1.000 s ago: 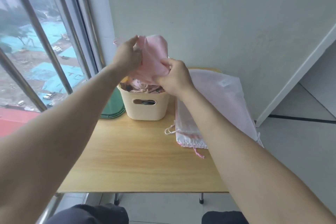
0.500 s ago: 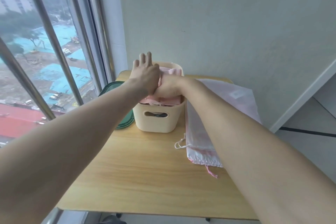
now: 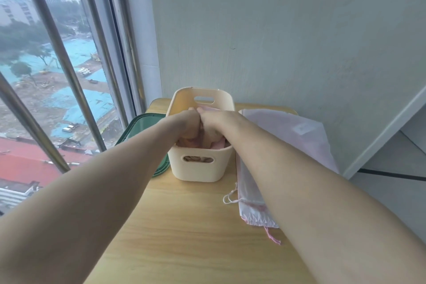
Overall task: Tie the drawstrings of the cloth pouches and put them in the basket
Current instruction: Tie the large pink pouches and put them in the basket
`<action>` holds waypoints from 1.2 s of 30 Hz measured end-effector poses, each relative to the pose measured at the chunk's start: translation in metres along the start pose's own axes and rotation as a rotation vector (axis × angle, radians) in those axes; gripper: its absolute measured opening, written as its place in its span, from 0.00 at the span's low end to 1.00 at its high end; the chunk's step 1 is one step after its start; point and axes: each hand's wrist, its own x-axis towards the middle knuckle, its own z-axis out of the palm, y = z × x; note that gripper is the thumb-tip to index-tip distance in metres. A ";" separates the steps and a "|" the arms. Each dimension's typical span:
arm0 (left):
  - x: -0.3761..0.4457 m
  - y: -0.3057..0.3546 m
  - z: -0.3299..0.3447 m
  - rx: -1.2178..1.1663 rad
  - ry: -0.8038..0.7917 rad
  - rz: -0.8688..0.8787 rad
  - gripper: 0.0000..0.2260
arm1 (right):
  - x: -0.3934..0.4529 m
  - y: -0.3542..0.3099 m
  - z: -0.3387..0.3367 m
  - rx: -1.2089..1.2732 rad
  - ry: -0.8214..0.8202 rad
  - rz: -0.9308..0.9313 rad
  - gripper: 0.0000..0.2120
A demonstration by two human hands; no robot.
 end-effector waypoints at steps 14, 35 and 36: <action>-0.038 0.015 -0.025 0.135 0.420 0.100 0.13 | -0.062 0.032 -0.040 -0.181 0.181 -0.115 0.39; -0.109 0.083 0.140 0.187 0.259 0.416 0.17 | -0.167 0.190 0.101 0.400 0.452 0.140 0.11; -0.106 0.081 0.147 0.215 0.246 0.425 0.17 | -0.169 0.195 0.110 0.358 0.407 0.166 0.16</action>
